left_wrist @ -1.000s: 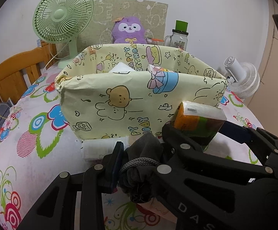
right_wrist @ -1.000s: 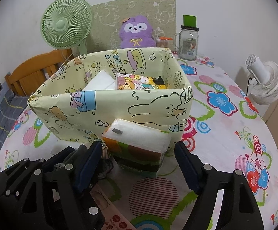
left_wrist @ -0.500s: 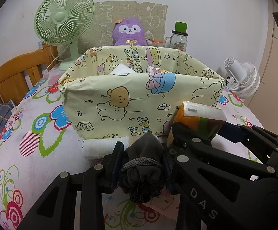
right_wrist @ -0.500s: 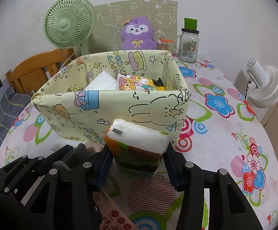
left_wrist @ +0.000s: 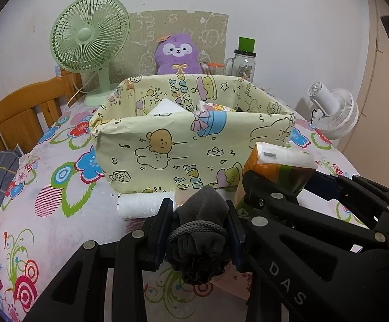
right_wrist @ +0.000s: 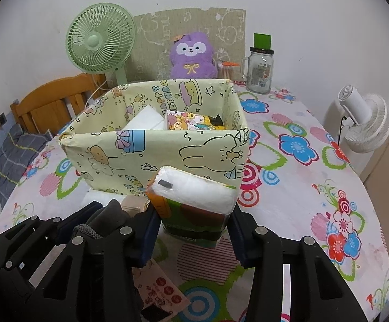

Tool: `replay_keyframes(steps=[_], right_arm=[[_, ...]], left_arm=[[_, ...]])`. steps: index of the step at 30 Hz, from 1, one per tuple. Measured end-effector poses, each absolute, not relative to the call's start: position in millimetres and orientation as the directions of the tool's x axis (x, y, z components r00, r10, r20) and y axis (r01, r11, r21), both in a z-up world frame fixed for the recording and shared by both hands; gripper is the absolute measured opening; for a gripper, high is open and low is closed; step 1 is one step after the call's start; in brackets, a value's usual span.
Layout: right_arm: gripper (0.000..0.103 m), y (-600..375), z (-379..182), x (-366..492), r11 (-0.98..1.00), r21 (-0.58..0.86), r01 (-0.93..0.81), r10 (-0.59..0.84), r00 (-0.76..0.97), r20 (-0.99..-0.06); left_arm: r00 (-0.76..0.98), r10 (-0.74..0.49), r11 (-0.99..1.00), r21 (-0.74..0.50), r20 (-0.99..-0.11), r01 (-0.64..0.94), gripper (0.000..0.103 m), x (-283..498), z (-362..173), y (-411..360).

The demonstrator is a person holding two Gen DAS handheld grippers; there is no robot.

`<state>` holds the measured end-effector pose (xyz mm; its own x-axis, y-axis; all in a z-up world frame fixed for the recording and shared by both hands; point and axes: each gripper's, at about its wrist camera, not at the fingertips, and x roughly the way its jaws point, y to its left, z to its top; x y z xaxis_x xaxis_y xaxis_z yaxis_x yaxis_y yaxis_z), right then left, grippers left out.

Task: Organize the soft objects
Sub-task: 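Lift and carry both items toward the basket with both tools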

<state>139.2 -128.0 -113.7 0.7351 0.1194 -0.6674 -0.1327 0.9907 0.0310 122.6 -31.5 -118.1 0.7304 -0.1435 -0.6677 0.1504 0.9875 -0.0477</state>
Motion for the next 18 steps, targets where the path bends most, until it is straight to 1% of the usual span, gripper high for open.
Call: replay_keyframes(steps=[18], right_arm=[[0.049, -135.6, -89.4, 110.4, 0.993, 0.030, -0.115, 0.109, 0.770, -0.629]], left_arm=[[0.762, -0.146, 0.987, -0.037, -0.631, 0.159, 0.038, 98.0, -96.5, -38.1]])
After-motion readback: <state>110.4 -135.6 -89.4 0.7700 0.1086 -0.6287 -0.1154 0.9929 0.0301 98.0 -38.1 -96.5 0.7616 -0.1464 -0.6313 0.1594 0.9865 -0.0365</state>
